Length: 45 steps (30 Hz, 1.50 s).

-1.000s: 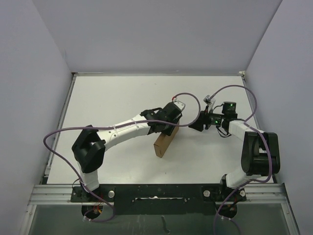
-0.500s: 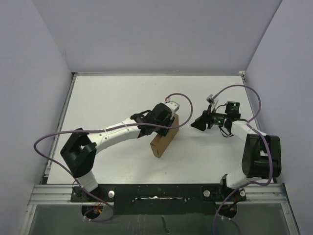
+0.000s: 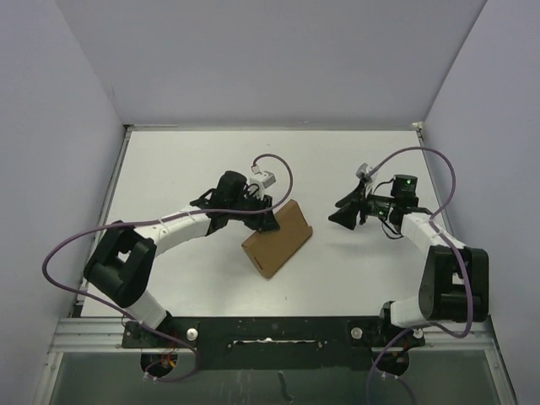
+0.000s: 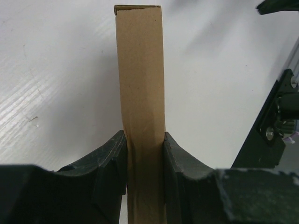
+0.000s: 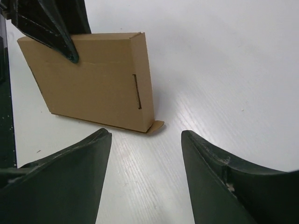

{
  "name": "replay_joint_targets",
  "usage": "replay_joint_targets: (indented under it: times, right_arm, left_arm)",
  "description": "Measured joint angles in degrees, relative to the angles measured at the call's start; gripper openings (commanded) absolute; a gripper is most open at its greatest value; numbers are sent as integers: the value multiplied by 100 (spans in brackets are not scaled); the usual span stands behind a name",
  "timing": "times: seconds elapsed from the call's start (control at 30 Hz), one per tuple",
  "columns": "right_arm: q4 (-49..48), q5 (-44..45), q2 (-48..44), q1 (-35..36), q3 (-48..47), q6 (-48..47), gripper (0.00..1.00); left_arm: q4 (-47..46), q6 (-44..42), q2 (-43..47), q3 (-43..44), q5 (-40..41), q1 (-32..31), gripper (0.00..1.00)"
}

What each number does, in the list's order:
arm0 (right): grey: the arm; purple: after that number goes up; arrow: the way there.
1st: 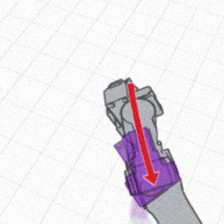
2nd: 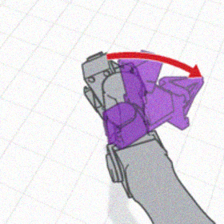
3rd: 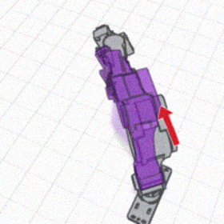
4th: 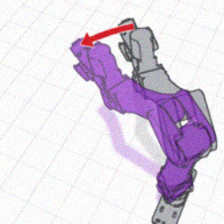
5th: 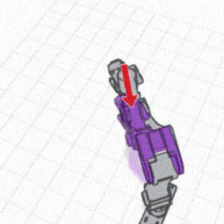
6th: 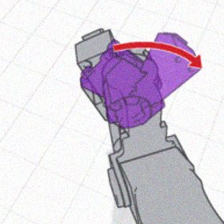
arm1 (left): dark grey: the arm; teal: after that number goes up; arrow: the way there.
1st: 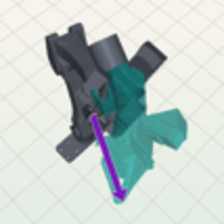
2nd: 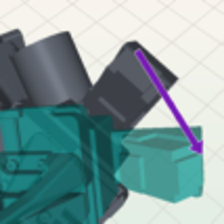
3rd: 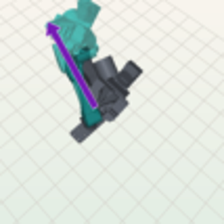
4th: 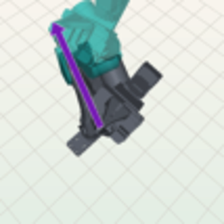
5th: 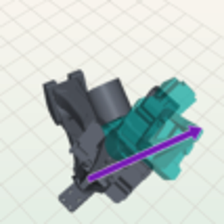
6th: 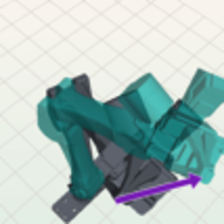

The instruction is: Fold the paper box

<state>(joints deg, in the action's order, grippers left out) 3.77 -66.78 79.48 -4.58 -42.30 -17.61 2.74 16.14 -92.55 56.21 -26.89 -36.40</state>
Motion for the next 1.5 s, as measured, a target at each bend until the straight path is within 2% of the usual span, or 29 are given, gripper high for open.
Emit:
replay_joint_targets:
  times: [0.13,0.33,0.43,0.67,1.07,1.5]
  right_arm:
    - [9,31,710,0,-81,422,59]
    - [339,280,1650,61,-428,1054,58]
    - [527,409,1939,184,-634,1303,52]
    - [782,669,2194,518,-765,1624,35]
    - [920,938,2538,809,-831,2009,35]
    - [785,1043,2629,1029,-935,2608,29]
  left_arm:
    - [-448,177,0,-339,-522,177,4]
    - [-817,358,2,-595,-796,291,3]
    - [-1001,452,20,-710,-822,328,3]
    - [-1156,575,24,-811,-857,396,3]
    - [-1287,693,42,-916,-898,494,3]
    - [-1460,835,42,-1023,-966,551,3]
